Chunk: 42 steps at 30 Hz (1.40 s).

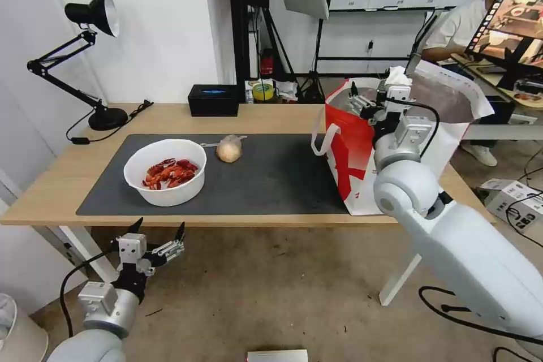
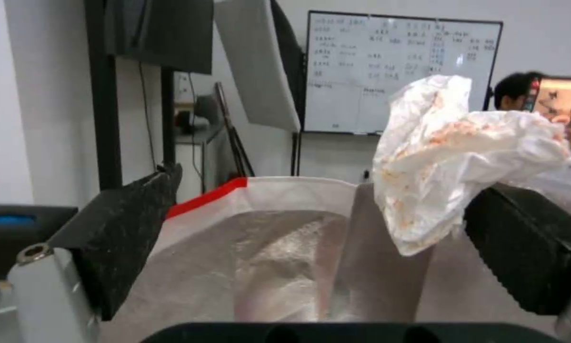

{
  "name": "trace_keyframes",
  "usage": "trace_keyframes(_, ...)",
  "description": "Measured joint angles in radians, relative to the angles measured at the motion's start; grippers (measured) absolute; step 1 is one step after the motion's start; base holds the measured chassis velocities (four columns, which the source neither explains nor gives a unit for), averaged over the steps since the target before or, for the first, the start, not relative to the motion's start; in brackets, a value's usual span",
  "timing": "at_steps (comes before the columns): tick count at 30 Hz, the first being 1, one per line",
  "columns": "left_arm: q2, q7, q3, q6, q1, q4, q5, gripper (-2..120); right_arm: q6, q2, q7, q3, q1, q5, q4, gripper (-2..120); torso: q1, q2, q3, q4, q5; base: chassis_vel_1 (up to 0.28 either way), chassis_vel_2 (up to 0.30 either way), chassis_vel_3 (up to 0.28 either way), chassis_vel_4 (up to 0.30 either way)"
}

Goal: Pick up the trash from the table and place it into the takeout bag.

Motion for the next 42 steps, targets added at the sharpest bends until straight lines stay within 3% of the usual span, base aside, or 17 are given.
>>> trace_keyframes(16,-0.016,0.001,0.003,-0.003,0.001,0.0,0.009,100,-0.233,-0.099,-0.157,0.019,0.023,-0.148,0.018,100,0.0,0.0,0.0,0.0001,-0.0001,0.0,0.0,0.0,0.0)
trace_keyframes(27,-0.014,0.001,0.004,-0.004,-0.002,0.0,0.01,100,-0.266,-0.116,-0.203,0.024,0.032,-0.203,0.012,100,0.0,0.0,0.0,0.0001,-0.0001,0.0,0.0,0.0,0.0)
trace_keyframes(42,-0.007,0.001,0.004,-0.005,-0.002,0.0,0.005,100,-0.223,-0.082,-0.156,-0.001,0.03,-0.13,0.007,100,0.0,0.0,0.0,0.0001,-0.0001,0.0,0.0,0.0,0.0)
